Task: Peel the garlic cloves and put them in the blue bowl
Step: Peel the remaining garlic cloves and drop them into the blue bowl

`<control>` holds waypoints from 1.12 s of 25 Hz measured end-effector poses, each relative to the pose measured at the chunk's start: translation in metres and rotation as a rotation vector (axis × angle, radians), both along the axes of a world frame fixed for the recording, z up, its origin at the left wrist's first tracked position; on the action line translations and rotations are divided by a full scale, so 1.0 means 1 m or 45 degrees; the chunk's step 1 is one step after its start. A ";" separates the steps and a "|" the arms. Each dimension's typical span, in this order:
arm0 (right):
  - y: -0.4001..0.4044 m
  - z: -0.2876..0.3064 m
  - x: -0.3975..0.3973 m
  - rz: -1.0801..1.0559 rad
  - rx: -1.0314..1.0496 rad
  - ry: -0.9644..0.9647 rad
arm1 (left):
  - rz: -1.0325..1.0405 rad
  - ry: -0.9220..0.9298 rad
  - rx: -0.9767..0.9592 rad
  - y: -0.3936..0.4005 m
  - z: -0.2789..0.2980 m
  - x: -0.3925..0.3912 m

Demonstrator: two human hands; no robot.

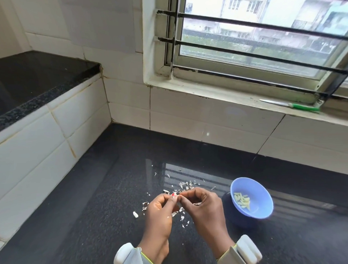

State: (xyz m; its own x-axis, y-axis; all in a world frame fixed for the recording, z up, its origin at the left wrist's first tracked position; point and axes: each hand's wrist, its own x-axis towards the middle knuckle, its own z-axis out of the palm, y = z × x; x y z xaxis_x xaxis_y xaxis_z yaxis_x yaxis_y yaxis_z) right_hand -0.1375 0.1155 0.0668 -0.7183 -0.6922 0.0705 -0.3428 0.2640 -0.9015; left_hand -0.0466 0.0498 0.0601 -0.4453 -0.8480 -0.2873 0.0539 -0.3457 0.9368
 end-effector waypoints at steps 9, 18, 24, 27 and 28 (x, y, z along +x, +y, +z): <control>0.002 -0.002 0.004 0.111 -0.074 -0.066 | 0.003 0.079 0.281 0.001 -0.006 -0.003; 0.002 -0.009 -0.017 0.243 0.064 -0.032 | -0.120 -0.011 0.396 -0.009 -0.003 -0.003; 0.000 -0.021 -0.020 0.180 0.103 0.165 | -0.122 -0.062 0.230 -0.013 -0.008 -0.006; -0.002 -0.024 -0.023 0.155 0.112 0.204 | -0.083 -0.008 0.230 -0.013 -0.008 -0.012; -0.003 -0.023 -0.025 0.139 0.120 0.199 | -0.069 -0.008 0.216 -0.014 -0.008 -0.013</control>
